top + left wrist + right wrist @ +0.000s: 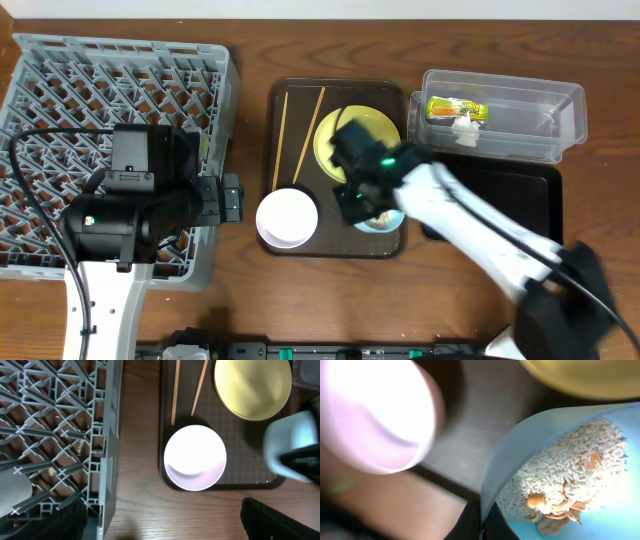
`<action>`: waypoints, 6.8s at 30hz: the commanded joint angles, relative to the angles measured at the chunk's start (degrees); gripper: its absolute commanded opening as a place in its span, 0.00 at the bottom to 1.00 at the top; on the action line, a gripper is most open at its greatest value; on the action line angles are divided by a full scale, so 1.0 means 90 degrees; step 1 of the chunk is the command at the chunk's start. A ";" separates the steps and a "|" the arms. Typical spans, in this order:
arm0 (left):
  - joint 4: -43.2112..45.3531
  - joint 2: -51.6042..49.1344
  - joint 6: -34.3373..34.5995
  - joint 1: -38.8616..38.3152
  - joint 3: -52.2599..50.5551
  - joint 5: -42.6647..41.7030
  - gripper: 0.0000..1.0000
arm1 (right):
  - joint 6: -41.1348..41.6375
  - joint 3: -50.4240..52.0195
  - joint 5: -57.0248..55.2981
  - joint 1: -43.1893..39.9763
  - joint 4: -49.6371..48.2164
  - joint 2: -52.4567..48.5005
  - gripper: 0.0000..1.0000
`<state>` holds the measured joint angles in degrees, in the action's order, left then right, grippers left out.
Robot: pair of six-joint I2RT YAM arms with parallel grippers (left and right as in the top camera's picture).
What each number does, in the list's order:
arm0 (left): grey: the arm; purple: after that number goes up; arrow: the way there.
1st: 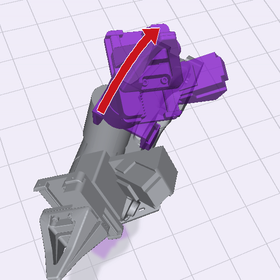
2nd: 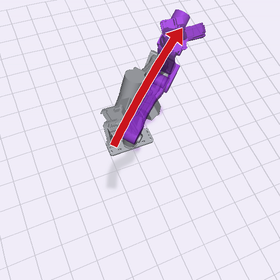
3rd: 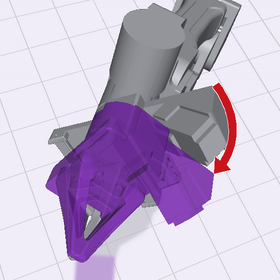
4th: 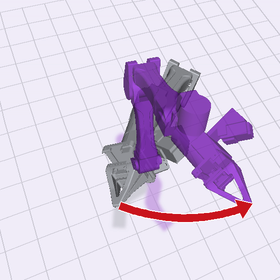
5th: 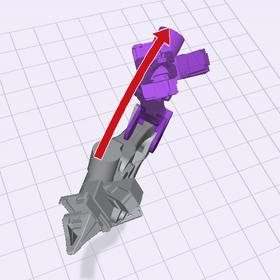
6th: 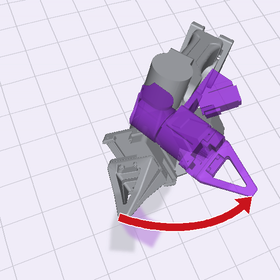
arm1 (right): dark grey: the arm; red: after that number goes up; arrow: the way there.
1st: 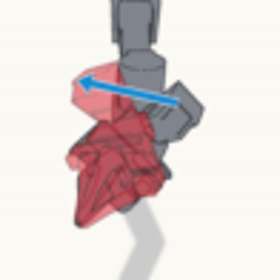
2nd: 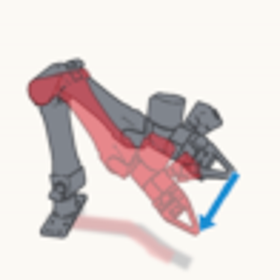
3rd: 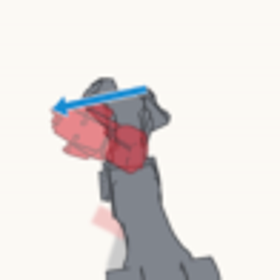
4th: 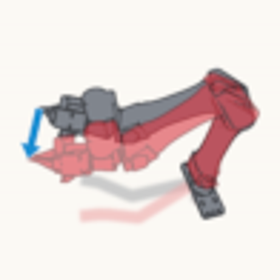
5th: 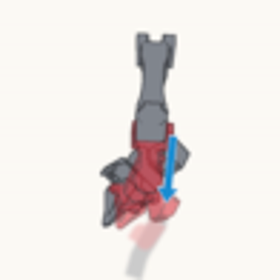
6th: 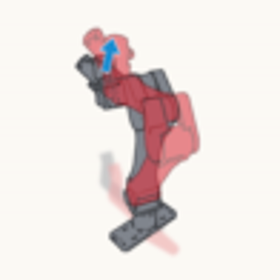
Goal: Sort waste into correct bins and load items into the dishwasher
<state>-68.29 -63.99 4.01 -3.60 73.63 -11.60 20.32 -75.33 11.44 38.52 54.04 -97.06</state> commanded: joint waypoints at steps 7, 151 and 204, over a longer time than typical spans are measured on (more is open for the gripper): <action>0.0000 0.0000 -0.0087 -0.0027 0.0053 0.0080 0.98 | -0.1362 -0.0134 0.2708 -0.2586 0.0508 0.1304 0.01; -0.0095 0.0039 -0.0134 -0.0027 0.0085 0.0080 0.98 | -0.0714 -0.0629 -0.0869 -0.1161 -0.0510 0.0981 0.56; 0.0838 0.0036 0.0806 -0.0027 0.0083 -0.0799 0.98 | -0.2064 -0.0517 -0.3082 -0.1668 -0.0296 0.3874 0.99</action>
<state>-60.84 -63.96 10.72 -3.60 73.63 -19.11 6.92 -79.88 -10.26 25.43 51.44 -67.57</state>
